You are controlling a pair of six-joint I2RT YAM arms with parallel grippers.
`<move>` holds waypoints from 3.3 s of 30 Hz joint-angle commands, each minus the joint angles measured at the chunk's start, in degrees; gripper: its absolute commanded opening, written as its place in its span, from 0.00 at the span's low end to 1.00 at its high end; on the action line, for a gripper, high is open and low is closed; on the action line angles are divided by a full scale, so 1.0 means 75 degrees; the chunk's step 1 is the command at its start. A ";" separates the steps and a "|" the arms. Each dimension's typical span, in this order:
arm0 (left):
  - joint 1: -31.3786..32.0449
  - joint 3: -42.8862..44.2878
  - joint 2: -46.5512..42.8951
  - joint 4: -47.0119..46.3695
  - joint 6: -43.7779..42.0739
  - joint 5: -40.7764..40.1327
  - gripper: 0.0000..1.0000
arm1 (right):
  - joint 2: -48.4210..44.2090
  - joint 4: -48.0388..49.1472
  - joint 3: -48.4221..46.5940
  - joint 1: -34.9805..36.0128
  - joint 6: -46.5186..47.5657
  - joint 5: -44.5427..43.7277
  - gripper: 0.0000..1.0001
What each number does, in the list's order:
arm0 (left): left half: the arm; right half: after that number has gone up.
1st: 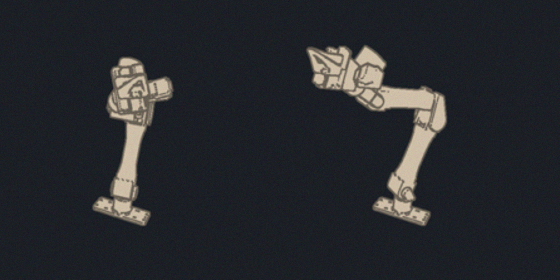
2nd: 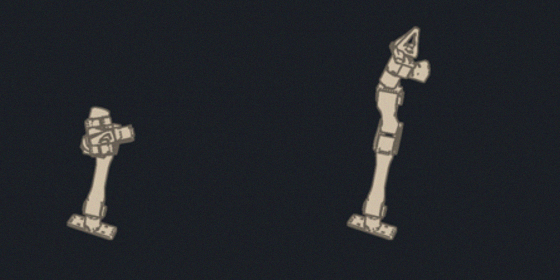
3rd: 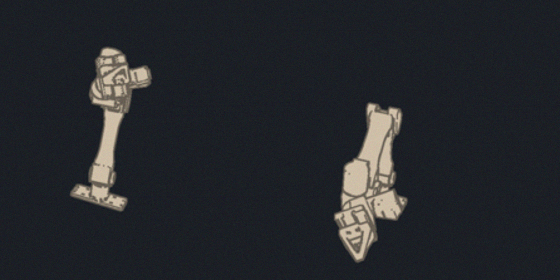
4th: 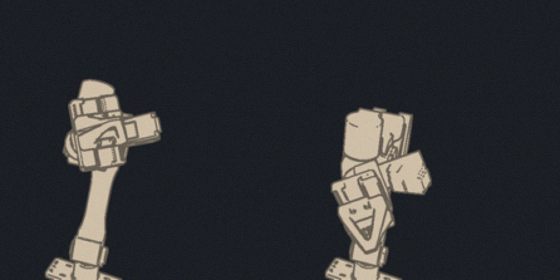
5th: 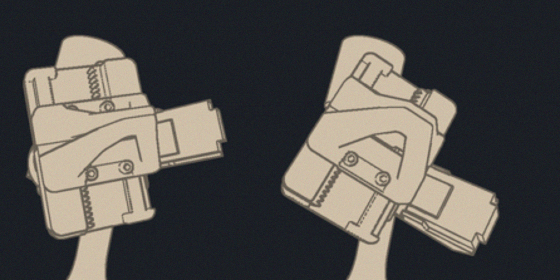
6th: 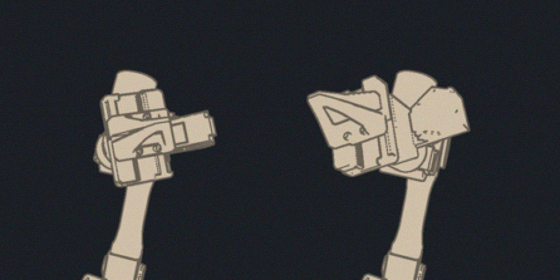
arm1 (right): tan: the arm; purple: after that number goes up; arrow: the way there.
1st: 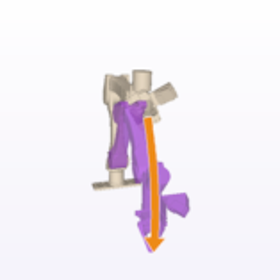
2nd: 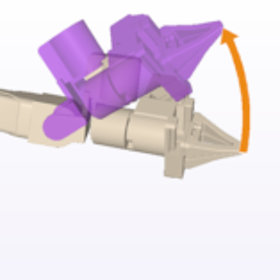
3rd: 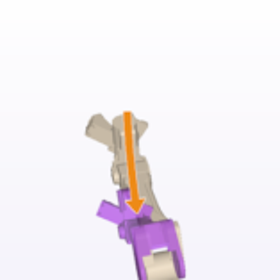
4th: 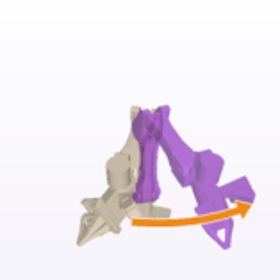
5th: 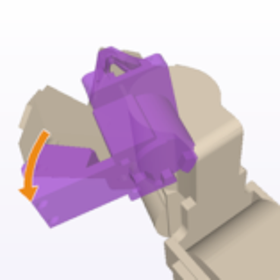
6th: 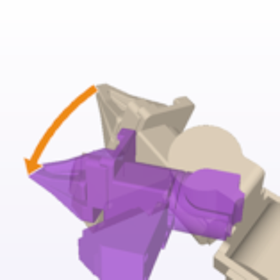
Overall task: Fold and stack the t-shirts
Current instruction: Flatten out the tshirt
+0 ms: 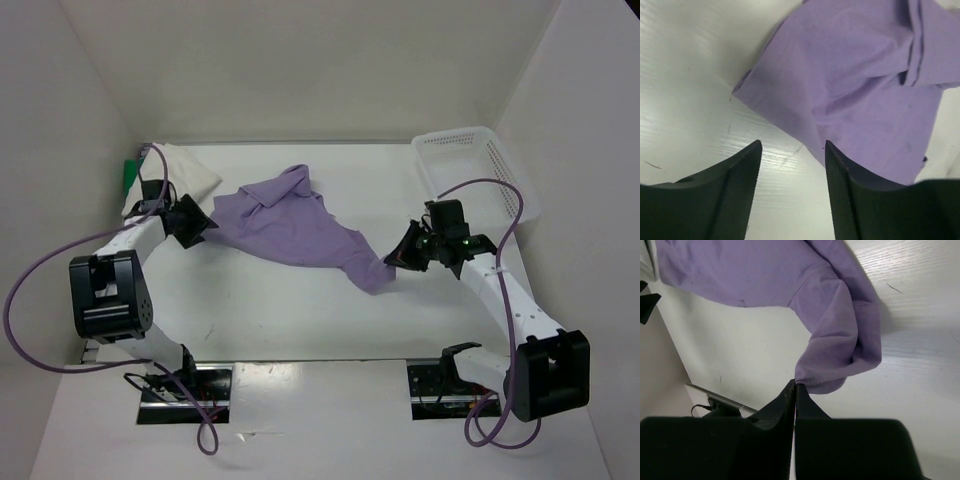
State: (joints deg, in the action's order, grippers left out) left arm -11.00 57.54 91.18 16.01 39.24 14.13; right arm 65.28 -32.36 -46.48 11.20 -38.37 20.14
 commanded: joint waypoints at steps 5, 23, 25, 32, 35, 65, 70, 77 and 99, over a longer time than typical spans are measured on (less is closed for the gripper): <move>0.0002 0.0108 0.1049 -0.0845 0.0369 -0.0057 0.57 | -0.0043 0.0389 -0.0037 -0.0040 0.0241 0.0197 0.00; 0.0002 0.1141 -0.1247 0.4145 -0.0555 -0.0137 0.09 | -0.0243 0.0412 0.0103 -0.0040 0.0241 -0.0049 0.00; -0.0067 0.0721 -0.1177 0.3763 -0.0557 -0.0138 0.56 | 0.0026 0.0506 0.0103 -0.0040 0.0241 -0.0049 0.00; -0.0255 0.0520 -0.0276 0.2215 -0.0393 -0.0091 1.00 | 0.0460 0.0506 -0.0060 -0.0040 0.0323 -0.0049 0.00; -0.0255 0.0311 -0.0447 0.1875 -0.0393 -0.0185 0.87 | 0.0461 0.0413 -0.0131 -0.0040 0.0323 -0.0130 0.00; -0.1568 -0.2012 -0.0333 -0.0529 0.1365 0.0225 0.44 | 0.0894 0.0623 -0.0201 0.0030 0.0475 -0.0072 0.00; -0.1568 -0.1919 0.0007 -0.0611 0.1365 0.0225 0.21 | 0.0894 0.0623 -0.0201 0.0030 0.0405 -0.0142 0.00; -0.1077 -0.0703 -0.0707 -0.0003 0.1376 0.0517 0.00 | 0.0812 0.0238 -0.0868 0.0030 0.0405 -0.0283 0.00; -0.0478 0.8734 -0.1680 0.1838 0.1717 0.0015 0.00 | 0.1972 -0.2005 -1.4369 0.1623 0.1424 -0.5098 0.00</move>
State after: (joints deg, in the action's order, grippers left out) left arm -14.59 120.14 78.54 26.50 52.69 18.31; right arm 79.07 -48.75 -152.03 20.38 -31.09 -8.71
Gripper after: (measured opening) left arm 0.008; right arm 0.004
